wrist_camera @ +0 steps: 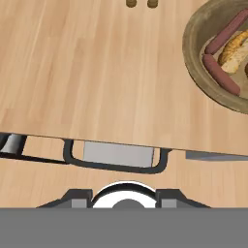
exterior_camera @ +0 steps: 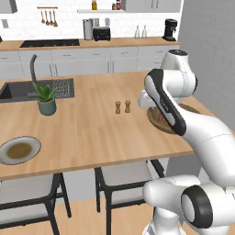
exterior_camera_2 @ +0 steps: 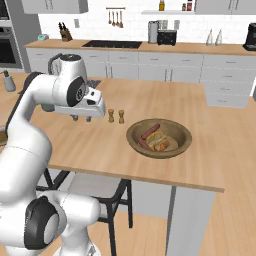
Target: Place one bun and one sausage from the bowl on each plate.
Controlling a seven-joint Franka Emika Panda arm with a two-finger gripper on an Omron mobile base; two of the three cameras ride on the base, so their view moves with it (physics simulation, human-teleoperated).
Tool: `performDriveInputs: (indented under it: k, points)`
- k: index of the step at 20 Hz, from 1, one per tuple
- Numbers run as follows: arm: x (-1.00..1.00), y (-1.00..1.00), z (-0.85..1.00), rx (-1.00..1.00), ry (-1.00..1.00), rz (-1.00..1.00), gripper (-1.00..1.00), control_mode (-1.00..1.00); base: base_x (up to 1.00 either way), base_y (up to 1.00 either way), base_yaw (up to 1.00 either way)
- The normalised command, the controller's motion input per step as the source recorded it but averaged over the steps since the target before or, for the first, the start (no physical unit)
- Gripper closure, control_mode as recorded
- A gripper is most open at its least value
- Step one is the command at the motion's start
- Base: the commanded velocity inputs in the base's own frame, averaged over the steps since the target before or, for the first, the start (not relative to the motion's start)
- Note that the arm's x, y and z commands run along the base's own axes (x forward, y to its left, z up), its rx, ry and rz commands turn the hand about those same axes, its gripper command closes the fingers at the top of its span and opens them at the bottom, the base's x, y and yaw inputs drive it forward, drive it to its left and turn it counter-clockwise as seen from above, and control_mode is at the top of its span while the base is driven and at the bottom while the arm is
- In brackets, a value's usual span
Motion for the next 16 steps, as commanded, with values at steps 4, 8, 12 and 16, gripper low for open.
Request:
performDriveInputs:
  k: [4, 8, 12, 16]
  points:
    - [0.00, -0.49, 0.00, 0.00, 0.00, -0.04, -1.00, -1.00, 0.00, 0.00, 0.00]
    - [0.11, -0.98, 0.00, 0.00, 0.00, -0.14, -1.00, -1.00, 0.00, 0.00, 0.00]
    - [0.13, -0.97, 0.00, 0.00, 0.00, -0.16, -1.00, -1.00, 0.00, 0.00, 0.00]
    - [0.11, -0.82, -0.10, 0.00, 0.00, -0.11, -1.00, -1.00, 0.00, 0.00, 0.00]
